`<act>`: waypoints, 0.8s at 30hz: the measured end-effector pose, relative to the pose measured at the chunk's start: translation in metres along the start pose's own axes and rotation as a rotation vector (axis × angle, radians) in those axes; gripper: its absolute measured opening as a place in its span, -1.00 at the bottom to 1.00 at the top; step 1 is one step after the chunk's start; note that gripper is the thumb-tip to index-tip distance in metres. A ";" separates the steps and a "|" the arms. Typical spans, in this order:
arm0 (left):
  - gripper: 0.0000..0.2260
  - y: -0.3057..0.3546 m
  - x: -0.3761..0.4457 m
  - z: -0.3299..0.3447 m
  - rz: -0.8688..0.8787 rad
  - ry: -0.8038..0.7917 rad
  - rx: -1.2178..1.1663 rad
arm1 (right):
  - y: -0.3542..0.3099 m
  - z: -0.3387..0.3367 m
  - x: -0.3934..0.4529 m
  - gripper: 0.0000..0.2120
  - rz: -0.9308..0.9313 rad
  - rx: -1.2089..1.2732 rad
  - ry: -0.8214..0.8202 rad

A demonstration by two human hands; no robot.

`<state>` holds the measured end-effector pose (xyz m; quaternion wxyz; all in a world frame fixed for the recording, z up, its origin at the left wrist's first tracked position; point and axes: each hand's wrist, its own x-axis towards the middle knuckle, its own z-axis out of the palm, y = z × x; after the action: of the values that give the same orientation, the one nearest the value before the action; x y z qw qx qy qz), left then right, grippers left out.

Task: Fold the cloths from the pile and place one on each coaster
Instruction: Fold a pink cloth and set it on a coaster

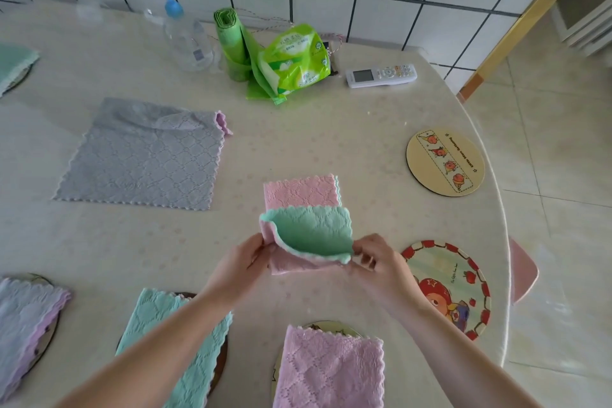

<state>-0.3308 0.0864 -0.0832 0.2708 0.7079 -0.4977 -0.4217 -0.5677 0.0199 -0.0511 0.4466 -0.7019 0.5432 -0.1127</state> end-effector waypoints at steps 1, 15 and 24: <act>-0.80 0.000 0.004 0.000 -0.011 0.014 -0.010 | -0.001 0.002 0.007 -0.86 -0.036 -0.035 0.018; -0.83 0.016 0.055 0.010 -0.230 0.198 -0.118 | -0.012 0.010 0.085 -0.71 0.095 -0.014 0.093; -0.91 0.022 0.053 0.008 -0.363 0.166 -0.261 | -0.015 0.010 0.106 -0.69 0.155 -0.099 0.067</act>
<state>-0.3405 0.0292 -0.0866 0.3199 0.7771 -0.2795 -0.4645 -0.5106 -0.0663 -0.0807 0.4003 -0.6749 0.6155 -0.0740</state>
